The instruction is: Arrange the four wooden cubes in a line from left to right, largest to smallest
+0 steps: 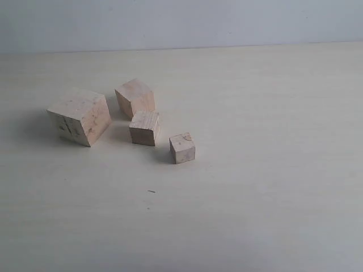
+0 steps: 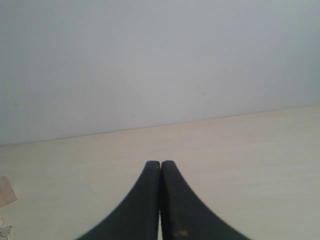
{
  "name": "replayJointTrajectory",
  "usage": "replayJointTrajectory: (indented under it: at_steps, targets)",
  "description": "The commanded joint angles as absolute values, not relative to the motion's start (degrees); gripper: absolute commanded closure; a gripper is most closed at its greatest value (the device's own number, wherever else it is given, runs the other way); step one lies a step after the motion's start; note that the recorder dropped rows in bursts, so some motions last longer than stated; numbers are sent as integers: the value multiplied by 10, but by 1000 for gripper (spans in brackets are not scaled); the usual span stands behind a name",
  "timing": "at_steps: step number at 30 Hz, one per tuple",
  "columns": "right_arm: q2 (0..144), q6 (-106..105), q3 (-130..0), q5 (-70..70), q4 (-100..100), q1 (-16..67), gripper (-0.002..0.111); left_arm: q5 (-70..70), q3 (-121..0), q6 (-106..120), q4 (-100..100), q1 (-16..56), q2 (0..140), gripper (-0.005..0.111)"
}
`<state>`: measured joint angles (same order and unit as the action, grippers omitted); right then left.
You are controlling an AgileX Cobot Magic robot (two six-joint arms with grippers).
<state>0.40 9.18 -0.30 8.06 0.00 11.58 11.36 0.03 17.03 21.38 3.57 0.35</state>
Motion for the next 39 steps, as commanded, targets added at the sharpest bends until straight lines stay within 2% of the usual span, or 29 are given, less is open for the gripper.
replayJointTrajectory:
  at_steps: [1, 16, 31, 35, 39]
  targets:
    - [0, 90, 0, 74, 0, 112, 108, 107, 0, 168, 213, 35, 0, 107]
    - [0, 91, 0, 64, 0, 112, 108, 107, 0, 168, 213, 35, 0, 107]
    - [0, 146, 0, -156, 5, 112, 108, 108, 0, 169, 213, 35, 0, 107]
    - [5, 146, -51, -148, 5, 112, 108, 108, 0, 169, 213, 35, 0, 107]
    - [83, 146, -114, -137, 5, 112, 108, 108, 0, 169, 213, 35, 0, 107]
